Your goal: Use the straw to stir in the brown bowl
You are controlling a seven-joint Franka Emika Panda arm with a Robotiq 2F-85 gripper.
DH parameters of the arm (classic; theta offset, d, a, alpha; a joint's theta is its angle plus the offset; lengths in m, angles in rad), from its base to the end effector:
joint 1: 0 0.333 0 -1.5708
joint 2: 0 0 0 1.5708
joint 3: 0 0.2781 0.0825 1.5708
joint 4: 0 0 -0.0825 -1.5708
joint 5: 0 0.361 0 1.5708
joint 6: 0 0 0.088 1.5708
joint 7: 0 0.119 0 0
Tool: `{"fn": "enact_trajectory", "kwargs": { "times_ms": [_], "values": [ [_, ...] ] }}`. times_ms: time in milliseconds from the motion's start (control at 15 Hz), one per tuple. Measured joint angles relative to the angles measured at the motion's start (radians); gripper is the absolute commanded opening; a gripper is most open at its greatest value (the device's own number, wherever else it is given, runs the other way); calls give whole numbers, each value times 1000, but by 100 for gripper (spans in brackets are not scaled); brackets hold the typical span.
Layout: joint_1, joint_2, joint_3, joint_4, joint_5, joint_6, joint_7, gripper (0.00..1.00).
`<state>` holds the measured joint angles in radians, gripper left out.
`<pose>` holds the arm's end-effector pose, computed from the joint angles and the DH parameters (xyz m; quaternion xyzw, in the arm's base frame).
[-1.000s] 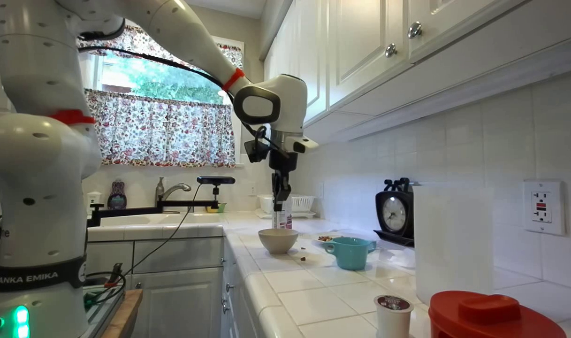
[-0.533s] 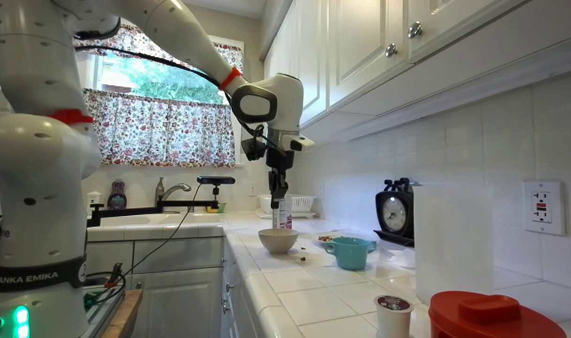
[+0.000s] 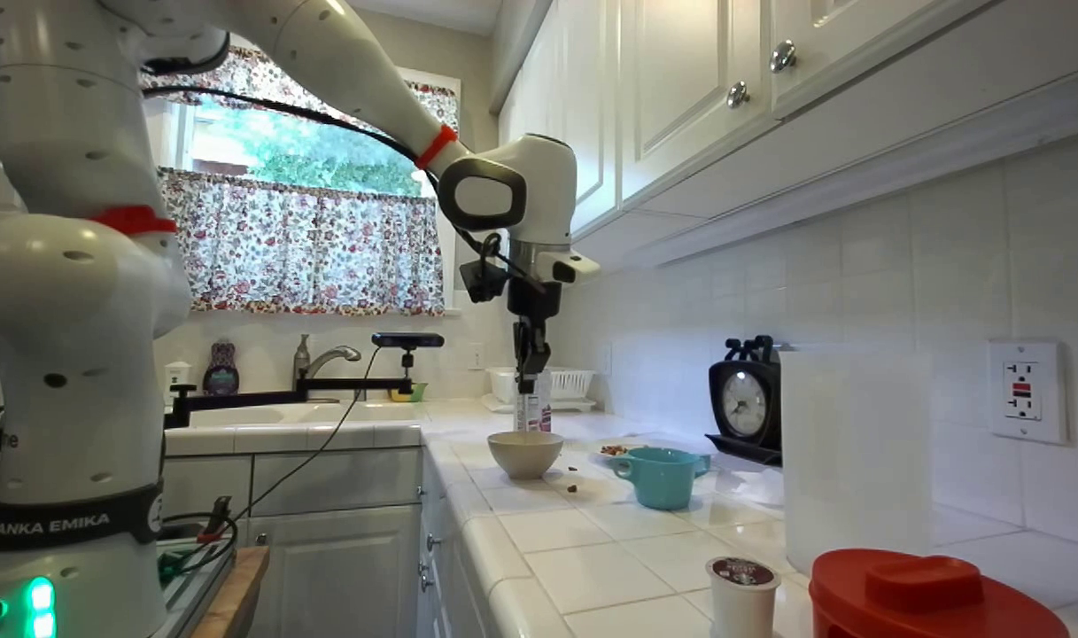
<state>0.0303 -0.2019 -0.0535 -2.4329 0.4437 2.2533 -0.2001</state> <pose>0.4539 0.0056 0.3516 -0.9828 0.0498 -0.0296 0.1753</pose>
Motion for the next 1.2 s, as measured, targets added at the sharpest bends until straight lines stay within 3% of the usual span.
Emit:
{"fn": "enact_trajectory", "kwargs": {
  "times_ms": [1200],
  "values": [
    [31,-37,35,-34,-2,10,0,1]
  ]
}}
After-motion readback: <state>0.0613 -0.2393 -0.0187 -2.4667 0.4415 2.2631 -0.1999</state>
